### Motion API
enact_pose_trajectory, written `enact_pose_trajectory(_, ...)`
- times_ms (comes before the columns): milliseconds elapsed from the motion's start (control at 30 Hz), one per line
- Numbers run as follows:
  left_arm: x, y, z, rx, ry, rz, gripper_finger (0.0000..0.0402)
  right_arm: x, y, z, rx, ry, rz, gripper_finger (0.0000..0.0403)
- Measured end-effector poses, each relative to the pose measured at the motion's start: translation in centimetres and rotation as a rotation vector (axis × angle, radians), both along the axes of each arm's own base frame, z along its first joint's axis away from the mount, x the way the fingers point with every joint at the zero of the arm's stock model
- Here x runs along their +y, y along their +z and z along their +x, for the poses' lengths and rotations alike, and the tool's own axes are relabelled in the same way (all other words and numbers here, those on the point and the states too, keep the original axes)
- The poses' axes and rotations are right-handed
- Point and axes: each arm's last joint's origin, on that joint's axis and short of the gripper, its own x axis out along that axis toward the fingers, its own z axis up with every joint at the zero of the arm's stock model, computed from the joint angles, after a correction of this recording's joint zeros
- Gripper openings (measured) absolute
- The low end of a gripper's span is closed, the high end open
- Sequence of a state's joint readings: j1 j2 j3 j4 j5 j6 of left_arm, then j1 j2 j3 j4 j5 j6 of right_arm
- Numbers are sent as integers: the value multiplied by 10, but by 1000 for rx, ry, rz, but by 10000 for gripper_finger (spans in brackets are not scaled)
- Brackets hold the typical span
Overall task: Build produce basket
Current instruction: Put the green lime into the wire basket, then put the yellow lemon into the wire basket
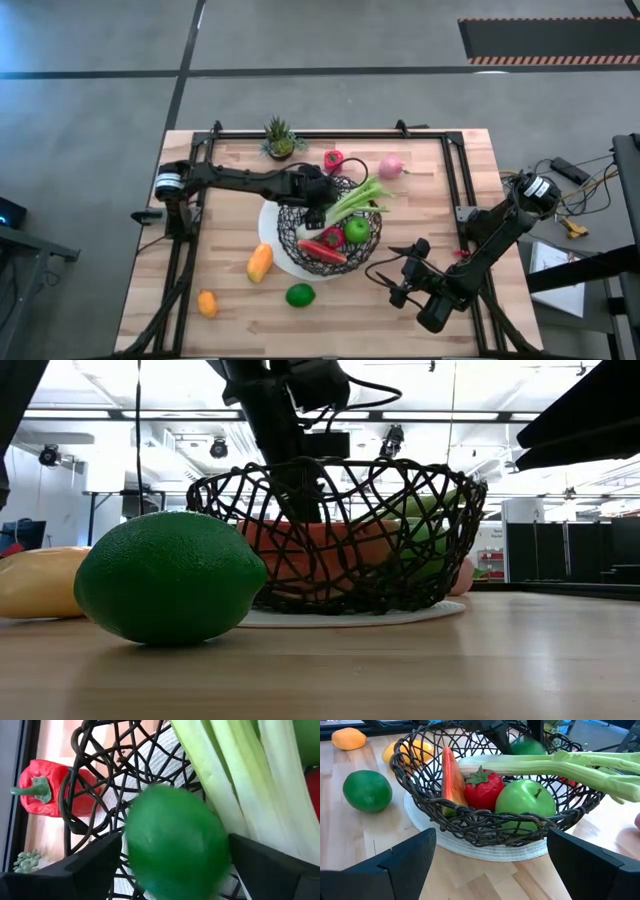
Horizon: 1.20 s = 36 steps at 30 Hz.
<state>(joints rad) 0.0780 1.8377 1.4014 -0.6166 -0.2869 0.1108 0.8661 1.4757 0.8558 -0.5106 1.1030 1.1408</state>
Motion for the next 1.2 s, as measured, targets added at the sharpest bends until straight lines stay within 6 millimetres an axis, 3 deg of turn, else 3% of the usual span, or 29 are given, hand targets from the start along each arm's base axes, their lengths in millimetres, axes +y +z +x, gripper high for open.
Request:
enact_pose_trajectory(267, 3, 7, 1, -23, 7, -5, 356, 1, 0, 1, -10, 0, 12, 363)
enact_pose_trajectory(633, -2, 52, -21, -161, 14, -1, 356, 1, 0, 1, -10, 0, 15, 363)
enact_pose_trajectory(833, -17, 68, -64, -314, 18, -27, 356, 2, 0, 0, 0, 7, 23, 363)
enact_pose_trajectory(1200, -62, 38, -171, -639, 29, -212, 356, 21, -5, -13, 54, 132, 56, 363)
